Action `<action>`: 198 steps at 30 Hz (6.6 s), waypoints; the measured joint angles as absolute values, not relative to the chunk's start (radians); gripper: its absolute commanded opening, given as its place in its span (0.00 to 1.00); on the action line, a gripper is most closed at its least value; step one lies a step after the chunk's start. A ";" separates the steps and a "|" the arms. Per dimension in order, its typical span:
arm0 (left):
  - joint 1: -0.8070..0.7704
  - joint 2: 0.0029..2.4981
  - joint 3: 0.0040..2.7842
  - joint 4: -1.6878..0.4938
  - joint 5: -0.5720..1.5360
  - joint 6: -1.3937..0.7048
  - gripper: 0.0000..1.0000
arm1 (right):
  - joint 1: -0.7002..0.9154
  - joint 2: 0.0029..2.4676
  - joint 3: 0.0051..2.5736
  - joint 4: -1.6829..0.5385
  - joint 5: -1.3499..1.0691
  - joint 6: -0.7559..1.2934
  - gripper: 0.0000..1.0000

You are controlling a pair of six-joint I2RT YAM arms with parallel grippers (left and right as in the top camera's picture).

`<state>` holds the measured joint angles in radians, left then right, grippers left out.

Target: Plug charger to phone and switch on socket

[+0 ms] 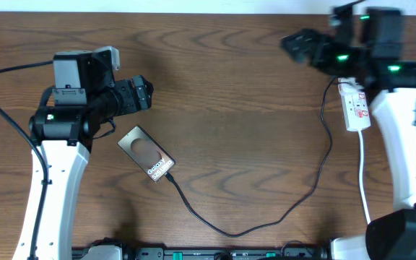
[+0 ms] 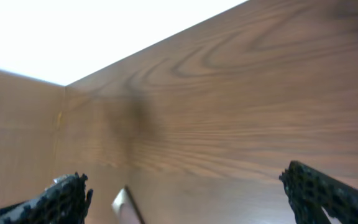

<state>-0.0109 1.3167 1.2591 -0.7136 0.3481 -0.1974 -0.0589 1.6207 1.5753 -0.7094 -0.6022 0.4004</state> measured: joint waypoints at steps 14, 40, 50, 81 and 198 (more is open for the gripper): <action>-0.015 1.317 1.259 -0.710 0.289 -0.186 0.89 | -0.577 1.628 1.609 -0.866 -0.595 0.105 0.99; -0.015 1.317 1.259 -0.740 0.285 -0.183 0.89 | -0.512 2.134 1.611 -0.866 -0.636 -0.259 0.92; -0.015 1.317 1.259 -0.740 0.285 -0.183 0.89 | -0.502 2.144 1.611 -0.807 -0.628 -0.277 0.91; -0.015 1.317 1.259 -0.742 0.285 -0.183 0.89 | -0.449 2.144 1.611 -0.731 -0.582 -0.202 0.89; -0.015 1.179 1.229 -0.746 0.239 -0.182 0.89 | -0.526 1.577 1.620 -1.313 -0.435 0.128 0.99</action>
